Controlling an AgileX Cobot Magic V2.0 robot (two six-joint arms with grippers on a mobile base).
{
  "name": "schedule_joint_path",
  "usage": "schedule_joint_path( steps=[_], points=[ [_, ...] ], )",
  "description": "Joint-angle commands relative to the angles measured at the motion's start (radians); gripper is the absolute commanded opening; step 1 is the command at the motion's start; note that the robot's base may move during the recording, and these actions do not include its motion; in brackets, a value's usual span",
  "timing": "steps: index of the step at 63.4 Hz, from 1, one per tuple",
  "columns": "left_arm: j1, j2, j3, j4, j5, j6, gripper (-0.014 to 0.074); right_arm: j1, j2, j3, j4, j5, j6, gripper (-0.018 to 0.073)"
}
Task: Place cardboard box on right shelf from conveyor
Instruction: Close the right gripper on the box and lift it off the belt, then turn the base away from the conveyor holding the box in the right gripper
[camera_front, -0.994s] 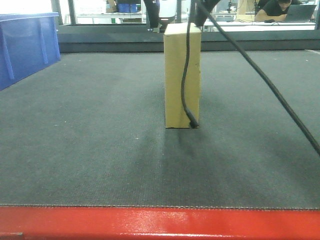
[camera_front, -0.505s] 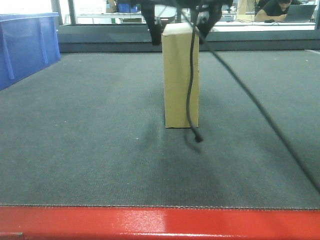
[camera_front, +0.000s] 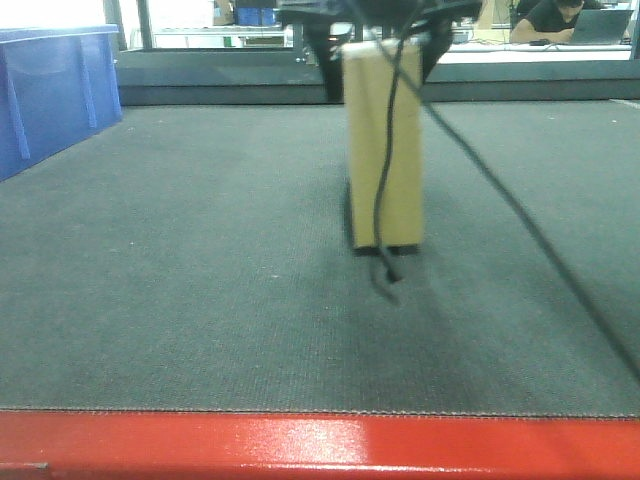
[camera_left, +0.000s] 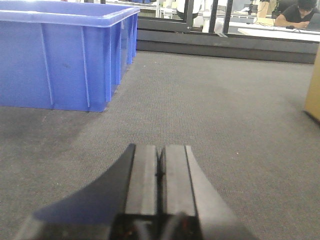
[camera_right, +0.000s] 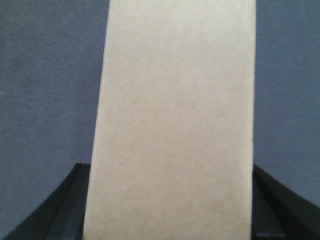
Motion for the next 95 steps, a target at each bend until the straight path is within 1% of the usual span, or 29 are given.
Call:
schedule_joint_path(
  steps=[1, 9, 15, 21, 27, 34, 44, 53, 59, 81, 89, 95],
  points=[
    [-0.006, -0.012, -0.003, -0.009, -0.091, -0.007, -0.0119, -0.022, -0.108, -0.036, -0.004, -0.033, -0.086, 0.0196],
    [-0.006, -0.012, -0.003, -0.009, -0.091, -0.007, -0.0119, -0.047, -0.146, 0.014, 0.083, -0.081, -0.226, 0.0195],
    [-0.006, -0.012, -0.003, -0.009, -0.091, -0.007, -0.0119, -0.067, -0.195, 0.133, 0.147, -0.182, -0.327, 0.0195],
    [-0.006, -0.012, -0.003, -0.009, -0.091, -0.007, -0.0119, -0.089, -0.26, 0.282, 0.17, -0.287, -0.361, 0.0195],
    [-0.006, -0.012, -0.003, -0.009, -0.091, -0.007, -0.0119, -0.119, -0.346, 0.432, 0.177, -0.373, -0.361, 0.0195],
    [-0.006, -0.012, -0.003, -0.009, -0.091, -0.007, -0.0119, -0.16, -0.468, 0.574, 0.179, -0.42, -0.361, 0.0195],
    [-0.006, -0.012, -0.003, -0.009, -0.091, -0.007, -0.0119, -0.229, -0.671, 0.711, 0.179, -0.393, -0.369, 0.0195],
    [-0.006, -0.012, -0.003, -0.009, -0.091, -0.007, -0.0119, -0.282, -0.85, 0.8, 0.18, -0.344, -0.415, 0.0195],
    [-0.006, -0.012, -0.003, -0.009, -0.091, -0.007, -0.0119, -0.311, -0.965, 0.863, 0.18, -0.335, -0.424, 0.0195],
    [-0.006, -0.012, -0.003, -0.009, -0.091, -0.007, -0.0119, -0.318, -1.403, 1.171, 0.181, -0.348, -0.423, 0.0195],
    [-0.006, -0.012, -0.003, -0.009, -0.091, -0.007, -0.0119, -0.318, -1.526, 1.225, 0.181, -0.346, -0.422, 0.0195],
    [-0.006, -0.012, -0.003, -0.009, -0.091, -0.007, -0.0119, -0.318, -1.585, 1.232, 0.188, -0.346, -0.42, 0.0195]
  ],
)
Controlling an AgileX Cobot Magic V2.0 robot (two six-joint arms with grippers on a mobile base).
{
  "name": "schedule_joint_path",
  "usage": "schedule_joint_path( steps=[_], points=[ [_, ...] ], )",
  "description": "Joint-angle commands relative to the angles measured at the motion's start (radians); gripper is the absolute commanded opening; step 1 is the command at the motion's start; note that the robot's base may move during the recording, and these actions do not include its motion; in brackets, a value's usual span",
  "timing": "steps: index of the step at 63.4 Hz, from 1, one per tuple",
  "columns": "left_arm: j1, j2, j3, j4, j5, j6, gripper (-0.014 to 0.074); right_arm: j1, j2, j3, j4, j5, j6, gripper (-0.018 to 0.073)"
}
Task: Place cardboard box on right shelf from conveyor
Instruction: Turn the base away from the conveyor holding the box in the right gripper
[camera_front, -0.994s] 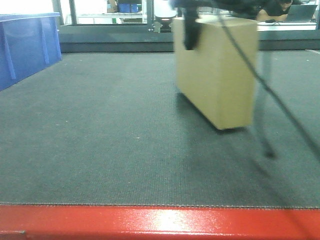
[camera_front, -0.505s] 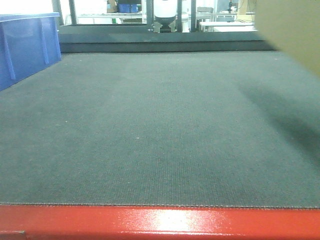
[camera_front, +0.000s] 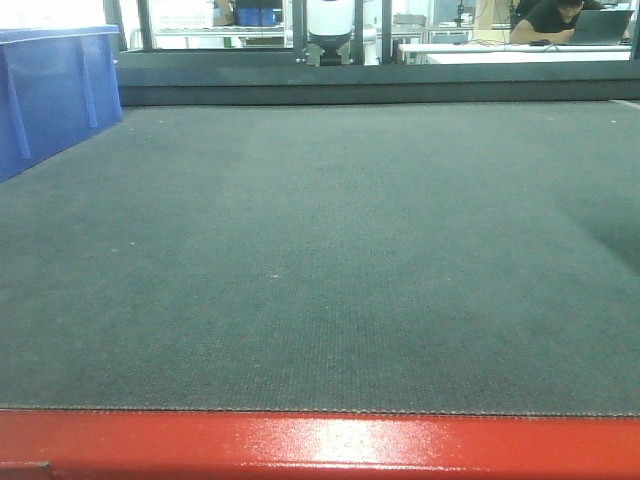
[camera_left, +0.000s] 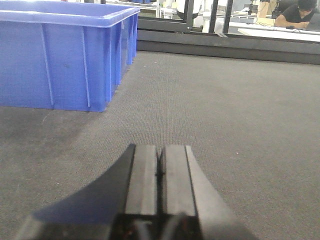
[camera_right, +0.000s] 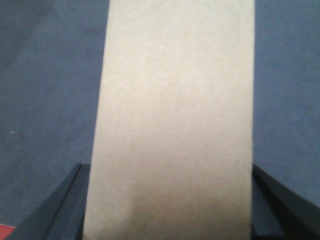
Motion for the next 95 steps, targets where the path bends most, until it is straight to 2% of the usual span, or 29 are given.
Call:
schedule_joint_path(
  steps=[1, 13, 95],
  points=[
    [-0.006, -0.012, -0.003, -0.009, -0.091, -0.007, -0.0119, -0.007, -0.05, -0.022, -0.001, -0.085, -0.007, 0.0195],
    [-0.006, -0.012, -0.003, -0.009, -0.091, -0.007, -0.0119, -0.007, -0.109, -0.022, -0.001, -0.088, -0.007, 0.0195],
    [-0.006, -0.012, -0.003, -0.009, -0.091, -0.007, -0.0119, -0.007, -0.109, -0.022, -0.001, -0.074, -0.007, 0.0195]
  ],
)
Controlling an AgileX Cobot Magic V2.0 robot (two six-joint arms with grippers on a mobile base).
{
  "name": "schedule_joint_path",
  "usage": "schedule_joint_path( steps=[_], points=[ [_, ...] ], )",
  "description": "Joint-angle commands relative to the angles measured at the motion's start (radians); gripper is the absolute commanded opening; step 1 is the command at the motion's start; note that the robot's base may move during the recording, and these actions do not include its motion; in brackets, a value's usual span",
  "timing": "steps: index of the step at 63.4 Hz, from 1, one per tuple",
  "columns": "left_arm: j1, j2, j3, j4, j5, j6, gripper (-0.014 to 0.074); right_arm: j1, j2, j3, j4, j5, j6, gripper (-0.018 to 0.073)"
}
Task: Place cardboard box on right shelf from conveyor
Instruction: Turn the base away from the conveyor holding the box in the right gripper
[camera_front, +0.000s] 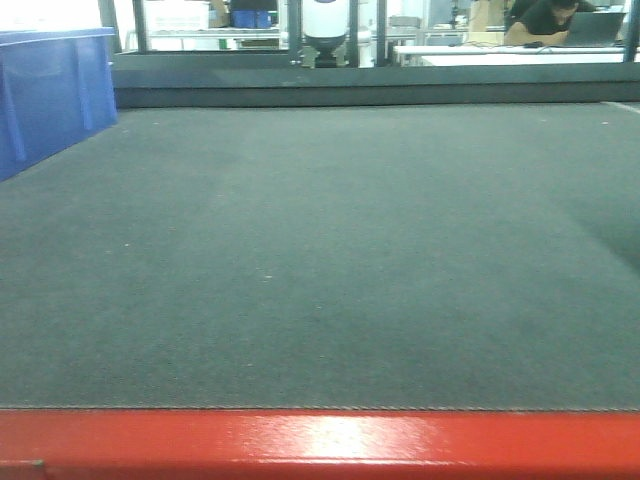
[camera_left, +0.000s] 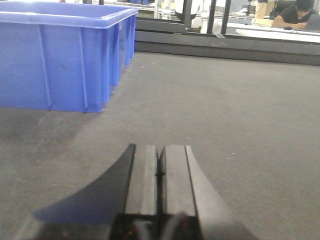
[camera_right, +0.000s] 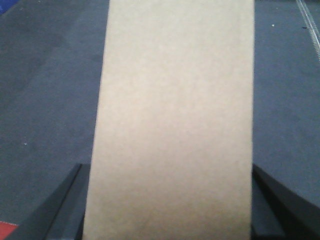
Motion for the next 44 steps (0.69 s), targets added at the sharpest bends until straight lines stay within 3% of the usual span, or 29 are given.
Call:
schedule_joint_path(
  steps=[1, 44],
  points=[
    [-0.006, -0.012, -0.003, -0.009, -0.091, -0.007, -0.0119, -0.007, 0.007, -0.026, -0.011, -0.091, -0.007, 0.0195],
    [-0.006, -0.012, -0.003, -0.009, -0.091, -0.007, -0.0119, -0.007, 0.007, -0.026, -0.011, -0.091, -0.007, 0.0195]
  ],
)
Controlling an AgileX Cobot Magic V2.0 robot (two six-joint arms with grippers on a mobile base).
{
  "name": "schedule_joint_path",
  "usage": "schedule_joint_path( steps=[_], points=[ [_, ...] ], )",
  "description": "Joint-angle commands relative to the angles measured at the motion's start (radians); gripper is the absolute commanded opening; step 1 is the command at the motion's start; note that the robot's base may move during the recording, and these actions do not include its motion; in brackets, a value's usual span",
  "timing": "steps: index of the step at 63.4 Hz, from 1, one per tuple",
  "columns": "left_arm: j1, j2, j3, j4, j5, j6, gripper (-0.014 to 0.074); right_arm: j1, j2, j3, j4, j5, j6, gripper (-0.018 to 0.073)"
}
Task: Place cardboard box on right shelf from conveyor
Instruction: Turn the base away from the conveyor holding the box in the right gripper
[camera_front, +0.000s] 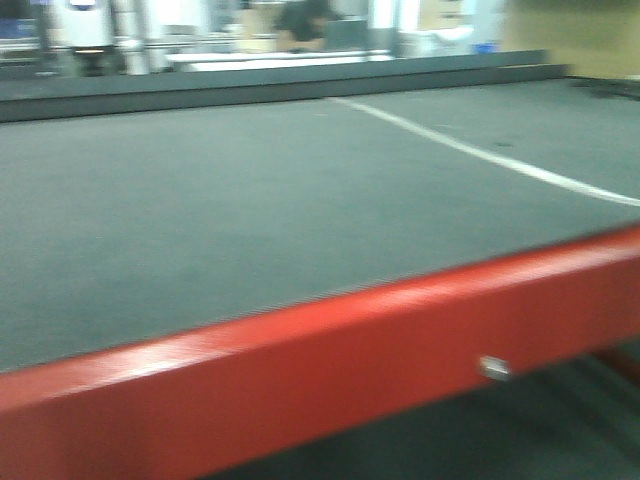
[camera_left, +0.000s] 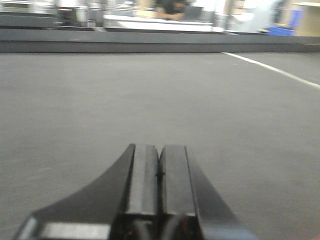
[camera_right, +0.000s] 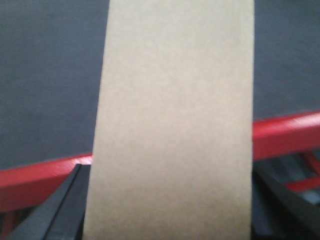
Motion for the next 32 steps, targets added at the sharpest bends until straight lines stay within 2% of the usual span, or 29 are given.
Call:
schedule_joint_path(
  steps=[1, 32],
  points=[
    [-0.006, -0.012, -0.003, -0.009, -0.091, -0.007, -0.0119, -0.007, 0.007, -0.026, -0.013, -0.091, -0.007, 0.0195],
    [-0.006, -0.012, -0.003, -0.009, -0.091, -0.007, -0.0119, -0.007, 0.007, -0.026, -0.013, -0.091, -0.007, 0.0195]
  ],
)
